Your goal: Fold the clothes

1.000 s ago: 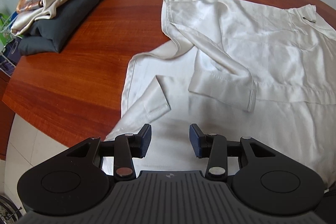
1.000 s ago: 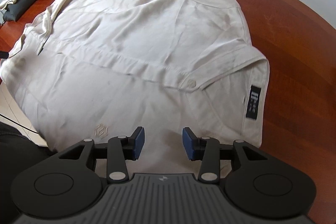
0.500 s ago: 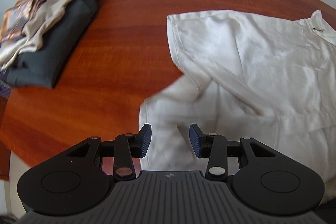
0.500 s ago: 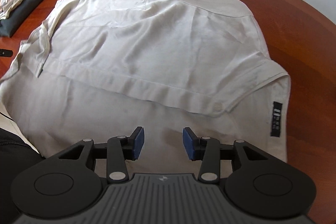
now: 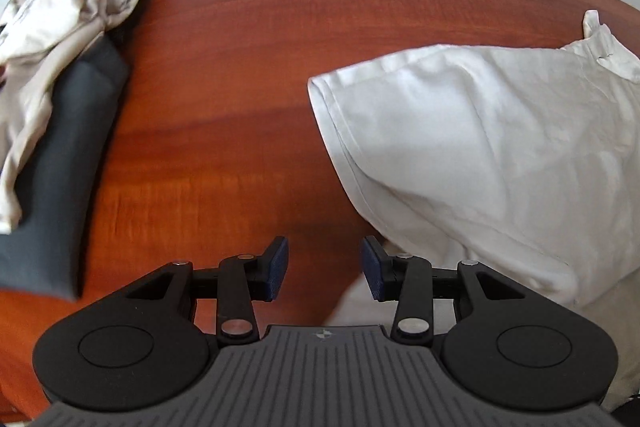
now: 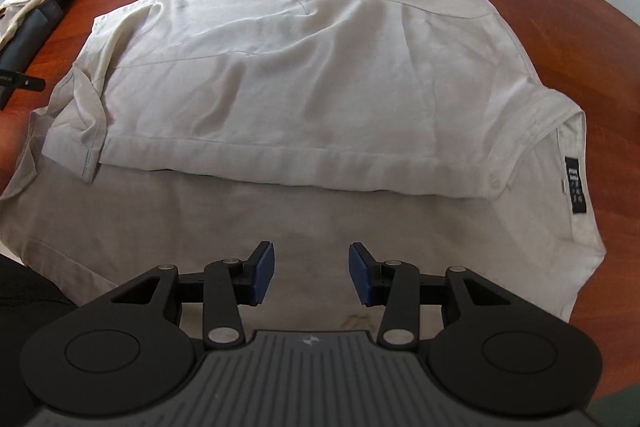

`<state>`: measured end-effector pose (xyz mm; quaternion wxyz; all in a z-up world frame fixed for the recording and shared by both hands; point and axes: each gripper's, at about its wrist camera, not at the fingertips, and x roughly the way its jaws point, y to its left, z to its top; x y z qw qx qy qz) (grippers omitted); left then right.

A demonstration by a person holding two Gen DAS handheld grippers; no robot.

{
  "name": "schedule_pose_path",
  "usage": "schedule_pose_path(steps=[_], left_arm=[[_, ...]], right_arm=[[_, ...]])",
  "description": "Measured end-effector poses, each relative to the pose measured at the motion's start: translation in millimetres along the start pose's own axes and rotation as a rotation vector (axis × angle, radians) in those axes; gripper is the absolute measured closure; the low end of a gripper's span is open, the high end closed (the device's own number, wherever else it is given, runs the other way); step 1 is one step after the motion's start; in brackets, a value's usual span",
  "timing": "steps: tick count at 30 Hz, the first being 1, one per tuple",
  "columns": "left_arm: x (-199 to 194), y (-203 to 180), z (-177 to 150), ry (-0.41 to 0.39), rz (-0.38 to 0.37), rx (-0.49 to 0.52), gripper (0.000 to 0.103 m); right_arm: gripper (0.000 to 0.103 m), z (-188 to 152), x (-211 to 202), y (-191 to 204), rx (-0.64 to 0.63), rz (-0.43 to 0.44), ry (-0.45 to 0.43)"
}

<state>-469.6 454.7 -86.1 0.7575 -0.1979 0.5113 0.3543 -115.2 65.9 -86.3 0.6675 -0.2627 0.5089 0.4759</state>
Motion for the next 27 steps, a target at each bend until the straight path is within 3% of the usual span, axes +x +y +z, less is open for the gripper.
schedule_pose_path(steps=[10,14,18,27], left_arm=[[31,20,47,-0.017,-0.063,0.118,0.063],[39,25,62,-0.011,-0.109,0.118,0.072],[48,25,76,-0.003,-0.163,0.091,0.073],[66,13,93,0.001,-0.180,0.110,0.073]], right_arm=[[0.052,-8,-8,26,0.046,-0.031,-0.001],[0.052,-11,-8,33,0.063,-0.039,-0.007],[0.051,-14,-8,40,0.081,-0.046,-0.010],[0.051,-17,-11,43,0.108,-0.077,-0.018]])
